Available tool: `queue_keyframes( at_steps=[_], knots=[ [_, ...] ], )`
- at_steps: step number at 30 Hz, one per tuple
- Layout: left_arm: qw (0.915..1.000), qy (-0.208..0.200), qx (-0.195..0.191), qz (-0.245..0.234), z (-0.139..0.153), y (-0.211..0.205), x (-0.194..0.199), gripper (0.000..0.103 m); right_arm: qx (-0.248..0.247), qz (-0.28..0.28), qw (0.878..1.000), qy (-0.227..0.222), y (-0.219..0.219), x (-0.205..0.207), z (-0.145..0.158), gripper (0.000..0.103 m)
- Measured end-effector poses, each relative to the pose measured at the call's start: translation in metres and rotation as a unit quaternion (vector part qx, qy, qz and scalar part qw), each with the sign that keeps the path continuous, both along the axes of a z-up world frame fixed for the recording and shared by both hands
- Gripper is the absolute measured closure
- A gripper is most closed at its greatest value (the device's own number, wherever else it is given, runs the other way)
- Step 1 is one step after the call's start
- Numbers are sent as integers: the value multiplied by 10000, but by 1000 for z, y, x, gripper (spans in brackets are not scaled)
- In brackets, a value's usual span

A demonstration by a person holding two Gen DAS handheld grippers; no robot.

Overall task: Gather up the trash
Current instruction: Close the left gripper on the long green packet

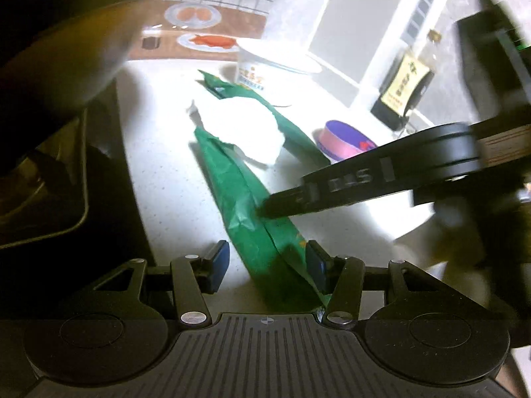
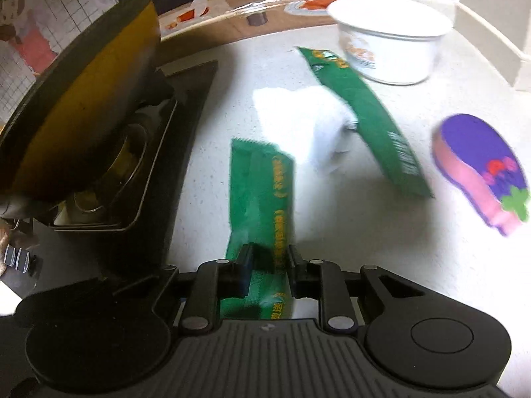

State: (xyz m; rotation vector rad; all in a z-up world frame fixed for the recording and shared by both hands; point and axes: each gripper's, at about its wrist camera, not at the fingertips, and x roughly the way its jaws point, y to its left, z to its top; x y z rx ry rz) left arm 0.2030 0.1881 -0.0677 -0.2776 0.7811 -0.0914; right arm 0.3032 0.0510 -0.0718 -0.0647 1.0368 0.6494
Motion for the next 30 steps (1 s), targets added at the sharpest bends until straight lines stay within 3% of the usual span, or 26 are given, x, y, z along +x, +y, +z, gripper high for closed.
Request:
queue_keyframes(
  at_steps=[5, 10, 12, 19, 26, 28, 30],
  knots=[
    [9996, 83, 284, 11, -7, -12, 22, 47, -37, -394, 9978, -530, -25, -9, 26, 62],
    [9986, 125, 501, 88, -9, -20, 27, 47, -278, -954, 9897, -1027, -60, -16, 39, 58],
    [9986, 124, 511, 64, -10, -22, 28, 47, -414, -1130, 9861, -1147, -72, -18, 39, 52],
    [9971, 237, 716, 40, -8, -29, 21, 47, -305, -1777, 9802, -819, -105, -18, 19, 51],
    [9944, 202, 953, 406, 2, -23, 3, 47, -28, -1755, 9821, -688, -107, -29, 6, 51],
    [9951, 214, 815, 510, 3, -18, 0, 47, 26, -1743, 9818, -751, -110, -35, 6, 51],
    [9975, 162, 368, 576, 5, -11, -6, 47, 50, -1733, 9813, -831, -113, -40, 6, 51]
  ],
)
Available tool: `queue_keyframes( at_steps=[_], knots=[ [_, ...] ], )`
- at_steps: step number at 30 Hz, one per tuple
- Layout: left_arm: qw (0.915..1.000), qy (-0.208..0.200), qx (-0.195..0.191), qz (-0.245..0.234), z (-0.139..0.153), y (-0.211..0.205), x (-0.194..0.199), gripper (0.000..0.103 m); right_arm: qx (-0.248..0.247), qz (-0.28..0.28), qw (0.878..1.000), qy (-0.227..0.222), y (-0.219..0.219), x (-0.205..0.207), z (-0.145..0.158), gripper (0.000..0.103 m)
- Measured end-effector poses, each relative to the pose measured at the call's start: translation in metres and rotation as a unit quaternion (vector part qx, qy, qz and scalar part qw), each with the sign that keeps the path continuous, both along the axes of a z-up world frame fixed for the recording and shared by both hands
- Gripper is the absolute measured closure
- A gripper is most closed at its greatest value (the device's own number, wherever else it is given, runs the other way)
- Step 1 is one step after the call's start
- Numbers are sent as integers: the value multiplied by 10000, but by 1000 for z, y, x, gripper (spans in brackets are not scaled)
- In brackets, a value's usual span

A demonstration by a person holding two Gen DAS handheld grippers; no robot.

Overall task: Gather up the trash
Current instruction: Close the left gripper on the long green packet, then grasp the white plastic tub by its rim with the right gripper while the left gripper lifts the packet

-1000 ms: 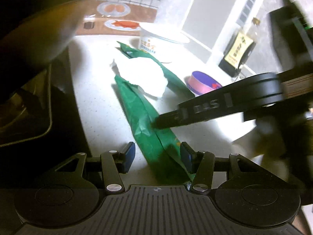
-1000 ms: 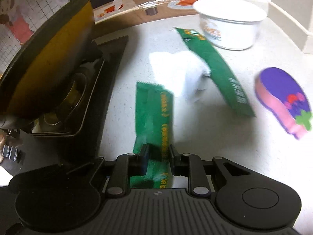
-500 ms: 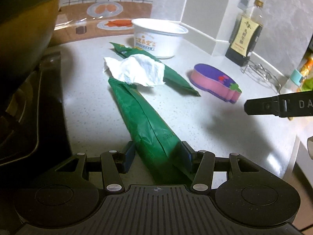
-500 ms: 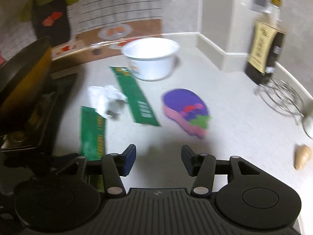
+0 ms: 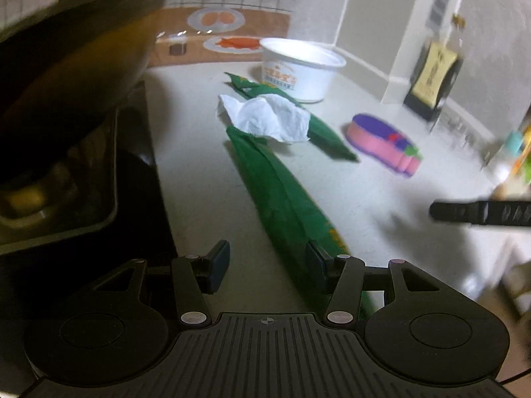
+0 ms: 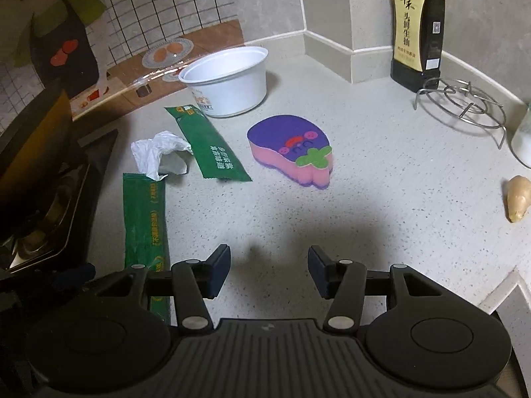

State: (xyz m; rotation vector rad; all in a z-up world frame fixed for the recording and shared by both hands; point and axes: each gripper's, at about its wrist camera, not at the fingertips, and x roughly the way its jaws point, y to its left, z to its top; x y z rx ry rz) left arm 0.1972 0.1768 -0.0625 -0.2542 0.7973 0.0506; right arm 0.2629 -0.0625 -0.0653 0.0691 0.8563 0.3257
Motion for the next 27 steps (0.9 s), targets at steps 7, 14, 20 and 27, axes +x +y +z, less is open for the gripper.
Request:
queue_keyframes(
  at_steps=[7, 14, 20, 27],
  knots=[
    [9960, -272, -797, 308, 7, 7, -7, 48, -126, -166, 9991, -364, -23, -21, 4, 47],
    [9977, 50, -651, 176, -3, -11, 25, 48, -204, -412, 9983, -372, -47, -34, -2, 45],
    [9990, 215, -374, 111, -9, -25, 43, 48, -361, -623, 9963, -469, -63, -42, -1, 45],
    [9991, 331, 198, -169, -14, -36, 39, 47, -327, -725, 9961, -393, -72, -44, -5, 44]
  ],
)
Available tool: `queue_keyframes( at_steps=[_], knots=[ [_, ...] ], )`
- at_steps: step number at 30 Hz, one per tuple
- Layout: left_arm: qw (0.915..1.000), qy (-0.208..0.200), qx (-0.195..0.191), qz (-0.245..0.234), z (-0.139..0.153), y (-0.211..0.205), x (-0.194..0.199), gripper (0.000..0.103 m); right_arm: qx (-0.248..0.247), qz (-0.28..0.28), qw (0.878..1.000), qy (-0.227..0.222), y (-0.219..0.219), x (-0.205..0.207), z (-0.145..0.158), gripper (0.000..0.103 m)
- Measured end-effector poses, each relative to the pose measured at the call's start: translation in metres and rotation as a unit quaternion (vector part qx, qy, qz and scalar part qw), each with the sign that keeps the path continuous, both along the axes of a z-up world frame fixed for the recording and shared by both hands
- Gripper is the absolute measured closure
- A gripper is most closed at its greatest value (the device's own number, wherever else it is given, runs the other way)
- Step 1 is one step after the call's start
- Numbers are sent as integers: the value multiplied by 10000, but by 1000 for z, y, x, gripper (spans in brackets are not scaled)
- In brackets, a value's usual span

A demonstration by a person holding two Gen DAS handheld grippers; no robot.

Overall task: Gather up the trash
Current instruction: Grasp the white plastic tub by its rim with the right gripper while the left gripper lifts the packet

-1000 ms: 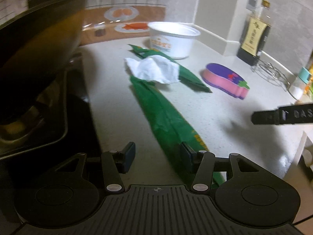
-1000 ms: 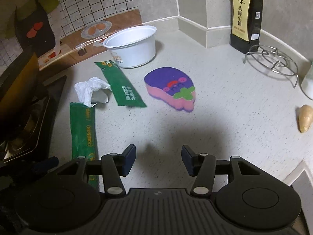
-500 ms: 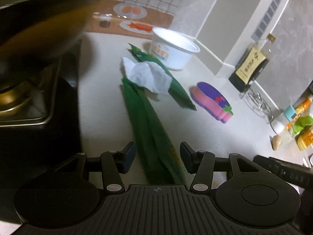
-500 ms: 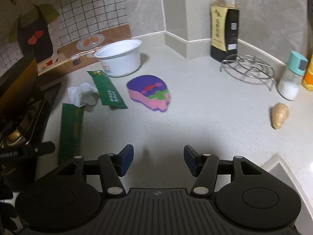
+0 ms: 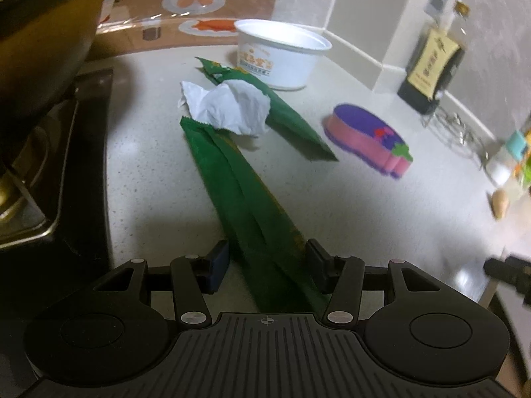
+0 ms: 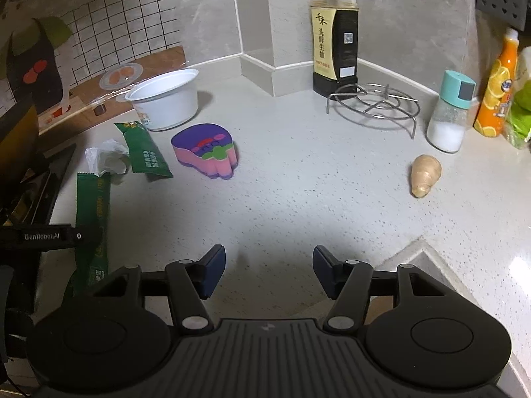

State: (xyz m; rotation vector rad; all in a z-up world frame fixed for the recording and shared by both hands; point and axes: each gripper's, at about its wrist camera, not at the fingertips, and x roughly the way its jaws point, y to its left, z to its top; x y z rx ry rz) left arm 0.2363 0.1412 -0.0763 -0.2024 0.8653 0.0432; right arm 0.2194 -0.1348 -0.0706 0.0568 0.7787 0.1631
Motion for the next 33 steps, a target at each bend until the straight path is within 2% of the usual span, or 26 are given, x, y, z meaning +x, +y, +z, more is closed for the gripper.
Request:
queue_keyframes(
  at_steps=[3, 6, 8, 10, 13, 14, 18, 21, 24, 26, 27, 29, 30, 32, 33],
  knots=[
    [9993, -54, 317, -180, 2, 0, -12, 46, 14, 26, 10000, 0, 1, 0, -1, 44],
    [9993, -93, 332, -173, 5, 9, -22, 48, 87, 58, 9999, -30, 3, -1, -2, 44],
    [9997, -170, 156, -119, 10, 16, -23, 48, 156, 93, 9998, -28, 5, -1, -4, 43],
    [9996, -195, -200, 28, 13, 25, -22, 48, 217, 113, 9997, -6, 6, -1, -7, 43],
    [9974, -130, -635, 302, 11, 33, -9, 48, 298, 108, 9995, 40, 6, -1, -11, 43],
    [9970, -93, -664, 378, 9, 33, -4, 48, 312, 96, 9995, 45, 6, -2, -11, 43],
    [9985, 87, -308, 446, 1, 24, 16, 48, 278, 38, 9996, -17, 2, -6, -10, 43],
    [9996, 75, 252, 109, -1, 5, 20, 47, 196, -66, 9997, -92, -3, -9, -9, 39],
    [9963, 82, 824, -222, -5, -10, 20, 45, -9, -226, 9995, -197, -4, -10, -10, 35],
    [9952, 54, 913, -336, -5, -13, 17, 45, -224, -244, 9990, -286, -1, -8, -11, 34],
    [9957, 61, 862, -340, -5, -13, 15, 46, -330, -226, 9986, -360, 3, -8, -11, 31],
    [9963, 34, 781, -358, -4, -10, 10, 57, -428, -161, 9975, -534, 9, -5, -6, 24],
    [9975, 8, 635, -324, -3, -6, 7, 60, -436, -121, 9967, -670, 13, -3, -1, 21],
    [9993, -94, 295, -220, 0, 3, 0, 77, -403, 21, 9953, -883, 20, 3, 10, 17],
    [9997, -123, 119, -156, 2, 8, -2, 77, -362, 144, 9947, -948, 25, 9, 18, 17]
  ],
)
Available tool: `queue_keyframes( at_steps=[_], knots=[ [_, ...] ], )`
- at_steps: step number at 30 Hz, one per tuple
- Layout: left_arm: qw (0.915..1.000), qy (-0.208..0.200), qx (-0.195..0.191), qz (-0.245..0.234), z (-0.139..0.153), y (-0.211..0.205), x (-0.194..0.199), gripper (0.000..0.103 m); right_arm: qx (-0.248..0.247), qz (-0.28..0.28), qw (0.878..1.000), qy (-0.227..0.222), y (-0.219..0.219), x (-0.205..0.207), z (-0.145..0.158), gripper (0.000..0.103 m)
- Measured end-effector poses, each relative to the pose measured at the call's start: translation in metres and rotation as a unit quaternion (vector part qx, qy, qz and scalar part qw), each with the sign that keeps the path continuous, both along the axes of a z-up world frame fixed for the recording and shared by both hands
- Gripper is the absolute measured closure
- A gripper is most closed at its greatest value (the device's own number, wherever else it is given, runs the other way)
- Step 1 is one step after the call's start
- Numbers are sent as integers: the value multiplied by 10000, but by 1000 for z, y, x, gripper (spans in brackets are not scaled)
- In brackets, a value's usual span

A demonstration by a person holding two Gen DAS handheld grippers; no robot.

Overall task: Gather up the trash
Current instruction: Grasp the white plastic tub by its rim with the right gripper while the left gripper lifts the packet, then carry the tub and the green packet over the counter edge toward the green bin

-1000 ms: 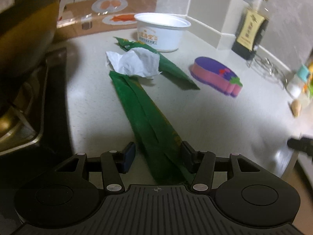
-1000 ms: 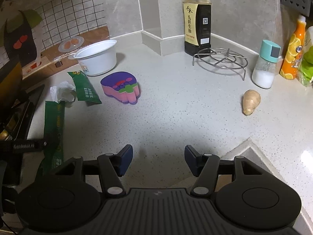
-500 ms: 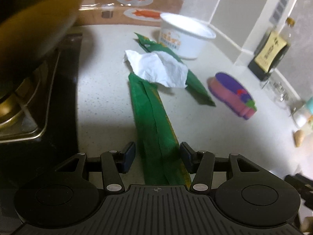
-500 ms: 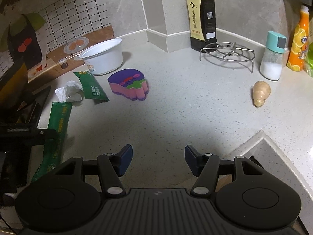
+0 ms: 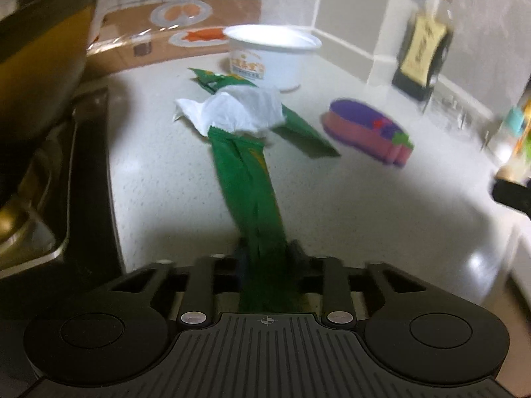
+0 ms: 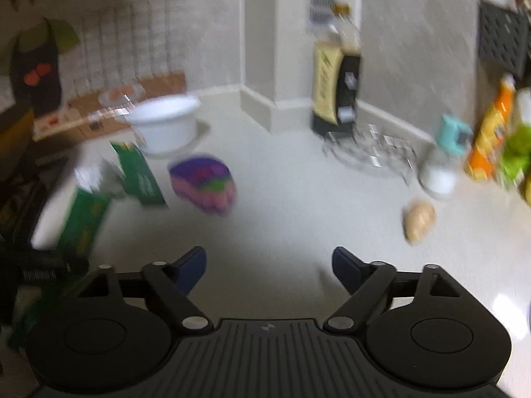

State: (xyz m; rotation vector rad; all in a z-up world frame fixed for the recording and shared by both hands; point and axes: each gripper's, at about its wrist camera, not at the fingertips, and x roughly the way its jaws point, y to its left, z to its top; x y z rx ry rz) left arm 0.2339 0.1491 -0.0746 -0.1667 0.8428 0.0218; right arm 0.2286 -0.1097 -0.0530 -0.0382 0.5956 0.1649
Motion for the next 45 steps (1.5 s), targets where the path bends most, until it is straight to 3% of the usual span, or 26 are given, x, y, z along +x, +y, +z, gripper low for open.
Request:
queue_keyframes(
  at_steps=[4, 8, 12, 17, 24, 26, 28, 30, 35, 45],
  knots=[
    [9976, -234, -639, 99, 7, 20, -21, 80, 280, 488, 9982, 181, 21, 44, 30, 17],
    [9894, -555, -1320, 246, 14, 43, -44, 80, 703, 701, 9933, 593, 55, 108, 55, 17],
    [9842, -790, -1569, 231, 18, 56, -59, 80, 845, 681, 9904, 853, 103, 168, 63, 17],
    [9759, -904, -1961, 303, 8, 74, -75, 81, 838, 239, 9891, 1185, 155, 240, 52, 17],
    [9695, -959, -2177, 590, -1, 99, -88, 80, 4, -516, 9872, 1510, 189, 298, 6, 18],
    [9693, -962, -2169, 645, 0, 103, -92, 80, 173, -583, 9829, 1741, 187, 303, -7, 26],
    [9693, -963, -2158, 683, 0, 107, -92, 81, 488, -509, 9758, 2070, 184, 307, -20, 47],
    [9695, -960, -2143, 697, 2, 109, -95, 80, 693, -437, 9690, 2330, 181, 309, -28, 84],
    [9711, -922, -2099, 663, 5, 107, -91, 80, 1147, -265, 9676, 2233, 159, 288, -8, 94],
    [9740, -842, -2016, 596, 14, 93, -90, 80, 1753, 776, 9627, 1909, 96, 179, 65, 95]
  ],
)
